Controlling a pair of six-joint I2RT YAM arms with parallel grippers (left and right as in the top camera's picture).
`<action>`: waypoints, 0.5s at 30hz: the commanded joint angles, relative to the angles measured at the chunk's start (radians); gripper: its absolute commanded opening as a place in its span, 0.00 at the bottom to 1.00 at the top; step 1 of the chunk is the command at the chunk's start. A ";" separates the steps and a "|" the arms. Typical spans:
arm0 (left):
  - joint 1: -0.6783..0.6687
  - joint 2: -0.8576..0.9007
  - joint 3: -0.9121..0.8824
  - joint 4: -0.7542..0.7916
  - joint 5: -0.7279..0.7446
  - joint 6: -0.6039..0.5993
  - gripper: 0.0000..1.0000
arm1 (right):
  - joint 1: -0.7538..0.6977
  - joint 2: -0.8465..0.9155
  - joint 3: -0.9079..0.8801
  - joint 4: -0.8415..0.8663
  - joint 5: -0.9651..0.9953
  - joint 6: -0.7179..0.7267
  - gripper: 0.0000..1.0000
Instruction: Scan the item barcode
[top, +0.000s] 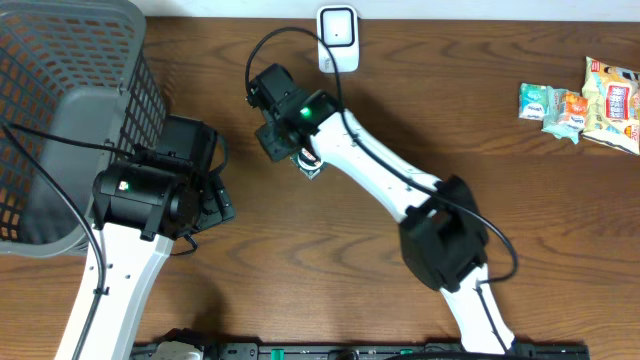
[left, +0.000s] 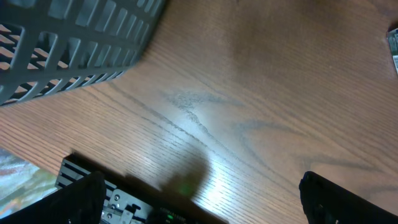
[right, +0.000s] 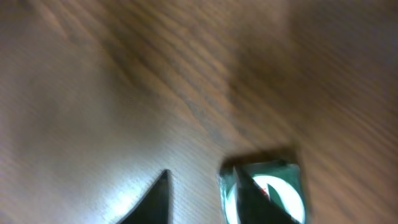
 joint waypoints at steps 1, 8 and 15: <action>0.005 -0.002 0.000 -0.002 0.005 -0.013 0.98 | 0.001 0.053 -0.001 0.013 0.055 0.121 0.12; 0.005 -0.002 0.000 -0.002 0.005 -0.013 0.98 | 0.001 0.098 -0.001 -0.052 0.085 0.169 0.06; 0.005 -0.002 0.000 -0.002 0.005 -0.013 0.98 | -0.001 0.102 -0.001 -0.196 0.224 0.169 0.01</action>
